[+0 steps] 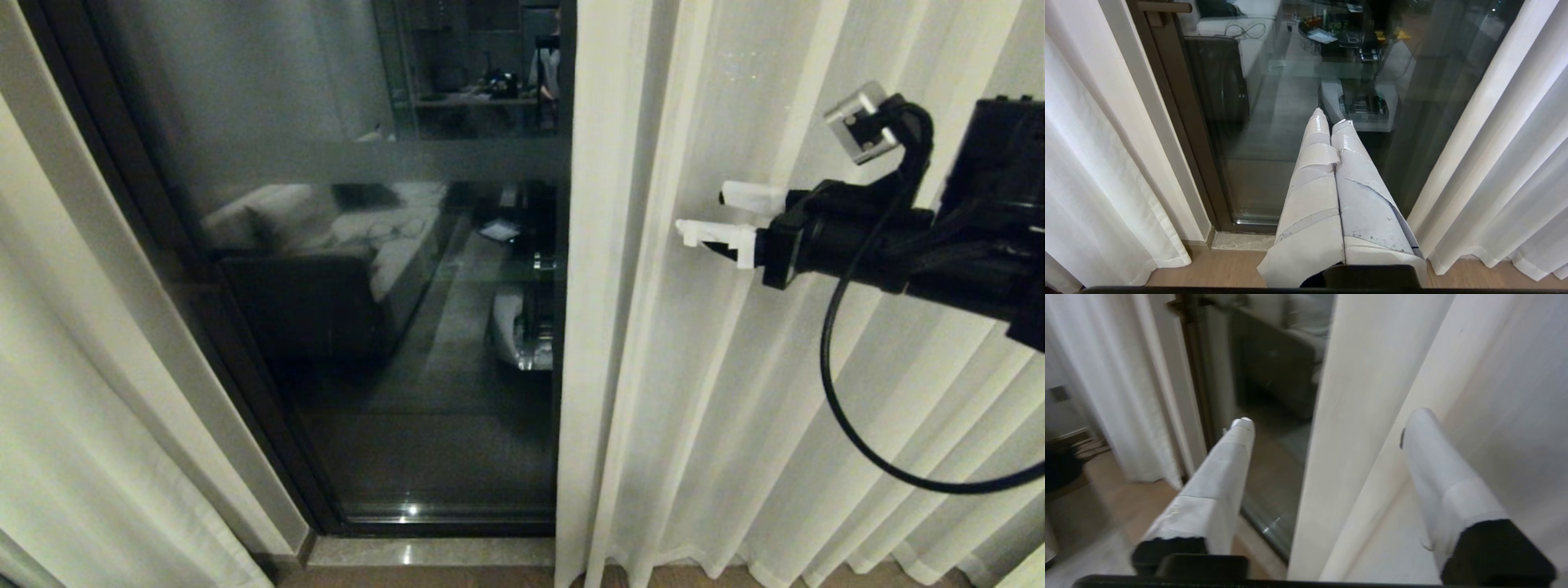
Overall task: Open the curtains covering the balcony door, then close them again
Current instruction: Pull the inner curtains open on both sides
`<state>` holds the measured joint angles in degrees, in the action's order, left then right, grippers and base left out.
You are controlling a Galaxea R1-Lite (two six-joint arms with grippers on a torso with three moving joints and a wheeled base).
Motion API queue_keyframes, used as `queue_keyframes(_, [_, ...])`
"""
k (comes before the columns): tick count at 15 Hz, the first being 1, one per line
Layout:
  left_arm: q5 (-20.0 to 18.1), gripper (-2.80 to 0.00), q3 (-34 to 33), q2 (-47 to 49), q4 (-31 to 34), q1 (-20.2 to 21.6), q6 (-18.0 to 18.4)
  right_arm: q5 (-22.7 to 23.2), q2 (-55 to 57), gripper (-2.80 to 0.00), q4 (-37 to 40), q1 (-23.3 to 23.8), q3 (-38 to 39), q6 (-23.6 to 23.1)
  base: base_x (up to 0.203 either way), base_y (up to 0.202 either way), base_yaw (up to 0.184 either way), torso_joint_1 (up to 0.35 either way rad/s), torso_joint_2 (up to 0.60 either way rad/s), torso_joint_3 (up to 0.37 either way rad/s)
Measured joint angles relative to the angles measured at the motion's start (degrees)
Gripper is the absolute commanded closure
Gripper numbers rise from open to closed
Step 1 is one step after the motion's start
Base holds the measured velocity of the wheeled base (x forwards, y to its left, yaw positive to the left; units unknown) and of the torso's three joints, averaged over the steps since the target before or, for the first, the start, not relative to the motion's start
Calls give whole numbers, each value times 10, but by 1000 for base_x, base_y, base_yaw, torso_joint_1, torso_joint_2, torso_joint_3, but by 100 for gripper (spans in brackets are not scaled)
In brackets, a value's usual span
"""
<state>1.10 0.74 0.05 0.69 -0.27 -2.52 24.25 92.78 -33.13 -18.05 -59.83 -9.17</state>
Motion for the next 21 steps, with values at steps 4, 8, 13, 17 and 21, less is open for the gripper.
queue_keyframes(4, [0,0,0,0,0,0,0,-86,72,-280,-11,-5,-70,11,0,0,0,0,0,0])
queue_keyframes(8, [0,0,0,0,0,0,0,-202,147,-280,-12,-24,-166,56,0,0,0,0,0,0])
queue_keyframes(13, [0,0,0,0,0,0,0,-315,232,-280,-8,-47,-272,111,0,0,0,0,0,0])
queue_keyframes(17, [0,0,0,0,0,0,0,-365,284,-280,-11,-56,-339,112,0,0,0,0,0,0])
queue_keyframes(21, [0,0,0,0,0,0,0,-381,321,-280,-16,-56,-386,112,0,0,0,0,0,0])
